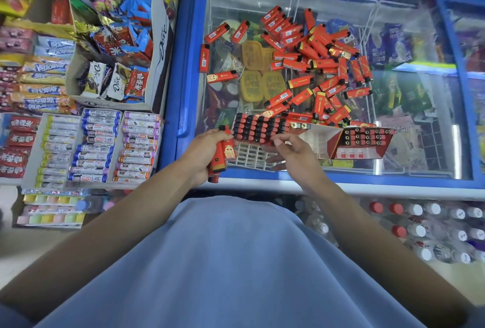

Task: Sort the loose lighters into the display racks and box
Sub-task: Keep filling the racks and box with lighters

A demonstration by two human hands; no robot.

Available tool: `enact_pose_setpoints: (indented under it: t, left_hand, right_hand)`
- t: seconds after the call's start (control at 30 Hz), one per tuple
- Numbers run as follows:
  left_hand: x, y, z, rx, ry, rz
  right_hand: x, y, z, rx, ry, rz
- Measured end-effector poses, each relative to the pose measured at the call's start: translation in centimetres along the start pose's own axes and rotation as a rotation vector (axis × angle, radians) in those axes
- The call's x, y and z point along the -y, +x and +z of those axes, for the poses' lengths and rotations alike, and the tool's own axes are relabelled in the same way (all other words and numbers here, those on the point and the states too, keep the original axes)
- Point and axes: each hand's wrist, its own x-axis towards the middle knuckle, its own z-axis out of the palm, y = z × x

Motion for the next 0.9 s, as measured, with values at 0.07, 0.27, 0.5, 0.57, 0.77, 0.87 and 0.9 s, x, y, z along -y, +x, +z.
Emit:
enact_pose_setpoints:
  t: [0.07,0.27,0.5,0.57,0.77,0.87,0.9]
  left_hand:
    - [0.0,-0.1,0.0,0.004,-0.012,0.004]
    - [-0.6,-0.6,0.3,0.041,0.003,0.058]
    - [-0.8,-1.4,0.6,0.075,0.057,0.086]
    - [-0.7,-1.6,0.8,0.098,0.109,0.087]
    - [-0.7,-1.8,1.4,0.192,0.224,0.093]
    - [-0.5,-1.5,1.6,0.164,0.188,0.068]
    - [-0.5,-1.3,1.5,0.133,0.150,0.058]
  right_hand:
    - [-0.3,0.1,0.2,0.023,-0.006,-0.011]
    - [-1.5,0.1,1.1,-0.187,-0.138,-0.101]
    - [0.2,0.0,1.1,-0.386,-0.349,-0.123]
    - [1.7,-0.5,1.1,-0.357,-0.326,-0.197]
    - [4.3,-1.7,1.2,0.114,0.036,-0.050]
    - [4.2,-1.6,0.2,0.057,0.136,0.023]
    - [4.3,-1.7,-0.7,0.009,0.156,0.048]
